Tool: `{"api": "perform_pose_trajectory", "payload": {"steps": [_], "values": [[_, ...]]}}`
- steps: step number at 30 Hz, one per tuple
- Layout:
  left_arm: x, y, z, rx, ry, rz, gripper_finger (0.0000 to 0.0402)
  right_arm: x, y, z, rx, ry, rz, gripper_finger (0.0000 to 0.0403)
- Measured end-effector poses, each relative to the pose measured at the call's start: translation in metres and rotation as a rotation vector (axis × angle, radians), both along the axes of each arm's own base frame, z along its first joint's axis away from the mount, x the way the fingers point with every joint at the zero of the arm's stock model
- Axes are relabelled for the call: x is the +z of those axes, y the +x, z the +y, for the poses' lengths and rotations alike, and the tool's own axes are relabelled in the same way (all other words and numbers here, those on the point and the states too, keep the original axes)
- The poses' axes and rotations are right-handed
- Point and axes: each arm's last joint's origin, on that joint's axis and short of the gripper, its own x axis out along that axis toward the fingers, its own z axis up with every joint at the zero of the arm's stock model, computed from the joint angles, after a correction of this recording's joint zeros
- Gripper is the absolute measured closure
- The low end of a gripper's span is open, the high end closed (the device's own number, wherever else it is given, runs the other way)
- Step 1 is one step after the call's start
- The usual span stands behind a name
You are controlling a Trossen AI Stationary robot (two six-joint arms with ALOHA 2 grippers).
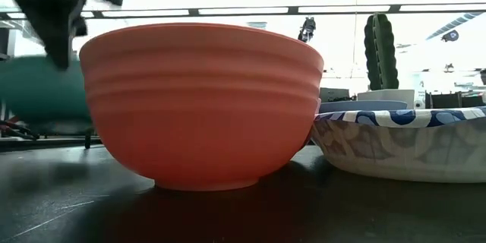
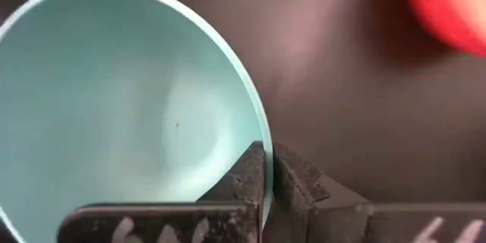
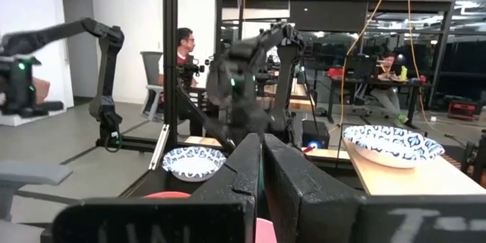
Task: Place and stack bowls onto a shelf
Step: Put the green bowl on the shelf
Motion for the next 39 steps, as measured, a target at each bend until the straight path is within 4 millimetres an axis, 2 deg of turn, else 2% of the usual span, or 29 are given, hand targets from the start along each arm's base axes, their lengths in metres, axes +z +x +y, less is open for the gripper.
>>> {"api": "perform_pose_trajectory", "payload": {"steps": [3,8,11,14,20,24,28,33,39], "values": [[0.024,0.008,-0.005,-0.2,0.074,-0.101,0.04,-0.001,0.0,0.0,0.0,-0.001,0.007,0.0394],[0.057,0.027,-0.005,-0.439,0.343,-0.253,0.04,-0.003,0.0,0.0,0.0,0.002,0.031,0.0394],[0.07,0.041,0.002,-0.497,0.523,-0.299,0.0401,-0.003,0.0,0.0,0.0,0.002,0.033,0.0394],[0.077,0.054,0.018,-0.485,0.662,-0.292,0.0401,-0.003,0.0,0.0,-0.001,-0.005,0.031,0.0394],[0.08,0.084,0.067,-0.4,0.778,-0.289,0.0401,-0.003,0.0,0.0,-0.001,-0.008,0.03,0.0394],[0.073,0.102,0.102,-0.363,0.732,-0.316,0.0401,-0.003,0.0,0.0,0.0,-0.009,0.03,0.0394],[0.059,0.111,0.133,-0.297,0.696,-0.255,0.0401,-0.003,0.0,0.0,0.0,-0.003,0.031,0.0394],[0.05,0.115,0.149,-0.267,0.696,-0.21,0.0401,-0.003,0.0,0.0,0.003,0.015,0.034,0.0394],[0.051,0.116,0.155,-0.246,0.702,-0.219,0.0385,-0.003,0.0,0.0,0.002,0.014,0.034,0.0394]]}}
